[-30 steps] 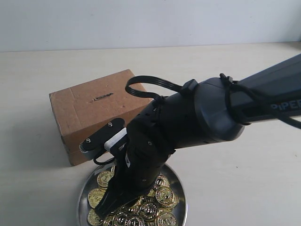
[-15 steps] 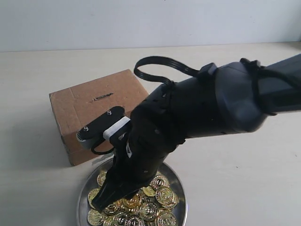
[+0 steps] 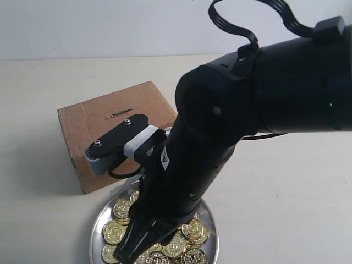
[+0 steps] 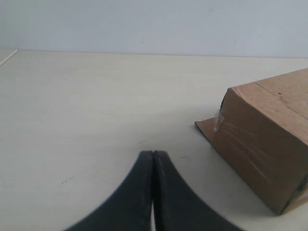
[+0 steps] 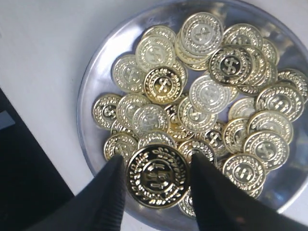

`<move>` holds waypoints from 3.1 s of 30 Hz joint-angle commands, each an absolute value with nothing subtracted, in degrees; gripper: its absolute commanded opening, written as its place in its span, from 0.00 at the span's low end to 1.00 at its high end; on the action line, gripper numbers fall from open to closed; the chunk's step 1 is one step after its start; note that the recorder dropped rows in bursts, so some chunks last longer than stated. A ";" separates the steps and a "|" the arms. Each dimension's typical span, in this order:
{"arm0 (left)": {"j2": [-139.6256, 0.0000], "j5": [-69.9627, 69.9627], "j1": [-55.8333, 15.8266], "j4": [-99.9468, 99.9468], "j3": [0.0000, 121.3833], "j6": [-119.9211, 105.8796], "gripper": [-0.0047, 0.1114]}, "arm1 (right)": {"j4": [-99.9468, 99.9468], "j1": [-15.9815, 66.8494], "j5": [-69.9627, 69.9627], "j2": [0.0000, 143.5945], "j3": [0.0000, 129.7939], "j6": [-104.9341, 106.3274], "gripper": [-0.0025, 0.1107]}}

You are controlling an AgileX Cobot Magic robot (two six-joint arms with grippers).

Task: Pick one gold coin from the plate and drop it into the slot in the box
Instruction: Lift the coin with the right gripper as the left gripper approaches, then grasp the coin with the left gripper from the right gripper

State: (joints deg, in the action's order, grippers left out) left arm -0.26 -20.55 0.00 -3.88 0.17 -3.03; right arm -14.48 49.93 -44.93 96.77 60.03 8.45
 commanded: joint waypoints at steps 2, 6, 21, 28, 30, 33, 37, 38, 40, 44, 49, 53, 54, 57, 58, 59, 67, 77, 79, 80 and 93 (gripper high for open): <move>0.00 -20.17 0.00 -4.04 0.00 -2.86 0.04 | -15.24 49.95 -47.42 95.27 60.40 10.68 0.18; 0.00 -16.65 0.00 2.51 0.00 -9.16 0.04 | -16.44 49.95 -49.06 95.27 60.40 11.49 0.18; 0.00 4.74 0.02 -21.13 0.00 16.24 0.04 | -16.57 49.95 -49.27 95.27 60.40 11.51 0.18; -0.56 -10.10 -0.10 -22.40 1.79 25.91 0.04 | -16.57 49.95 -49.26 95.27 60.40 11.99 0.18; -1.81 -12.71 -0.10 -24.94 2.90 25.67 0.04 | -16.57 49.95 -49.16 95.27 60.40 12.00 0.18; -4.12 -16.16 -0.10 -31.12 5.66 20.24 0.04 | -16.78 49.95 -49.04 95.27 60.40 12.00 0.18; -9.47 -19.82 -0.10 -43.60 9.72 3.42 0.04 | -17.04 49.95 -49.05 95.27 60.40 12.00 0.18; -10.76 -20.73 -0.10 -47.63 10.48 -1.67 0.04 | -17.01 49.95 -48.94 95.27 60.40 12.00 0.18; -14.27 -23.07 -0.10 -56.91 11.90 -12.64 0.04 | -17.25 49.95 -48.63 95.27 60.40 12.00 0.18; -22.14 -28.47 -0.10 -70.06 12.81 -27.34 0.04 | -18.06 49.95 -48.11 95.27 60.40 12.00 0.18; -33.48 -33.21 -0.10 -75.44 13.08 -34.96 0.07 | -18.06 49.95 -47.89 95.27 60.40 13.31 0.18; -42.18 -38.34 -0.10 -77.18 15.44 -40.21 0.23 | -18.06 49.95 -47.42 95.27 60.40 16.60 0.18; -44.52 -40.38 -0.10 -77.31 16.31 -41.73 0.27 | -18.06 49.95 -47.15 95.27 60.40 17.96 0.18; -50.84 -46.47 -0.10 -77.31 19.66 -45.39 0.41 | -18.06 49.95 -46.31 95.27 60.40 22.19 0.18; -52.91 -48.64 -0.10 -77.31 20.83 -46.18 0.45 | -18.06 49.95 -46.17 95.27 60.40 23.54 0.18; -54.87 -50.51 -0.10 -77.31 21.83 -46.59 0.48 | -18.06 49.95 -46.17 95.27 60.40 24.97 0.18; -66.21 -57.06 -0.10 -75.30 25.25 -47.86 0.46 | -18.06 49.95 -42.35 95.27 60.40 35.32 0.18; -78.12 -69.58 -0.10 -79.01 25.49 -56.36 0.46 | -18.06 49.95 -31.82 95.27 60.40 39.60 0.18; -79.82 -69.96 -0.66 -79.42 25.49 -57.08 0.46 | -18.06 49.95 -29.88 95.27 60.40 39.60 0.18; -80.44 -69.96 -1.03 -79.51 25.49 -57.79 0.46 | -18.06 49.95 -29.35 95.27 60.40 39.60 0.18; -87.19 -67.28 -4.01 -80.37 26.60 -60.08 0.46 | -18.15 49.95 -28.08 93.36 60.40 39.60 0.18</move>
State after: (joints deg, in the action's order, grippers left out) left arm -86.08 -67.68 -3.67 -79.12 26.24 -59.50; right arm -18.02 49.93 -29.22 94.63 60.03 39.21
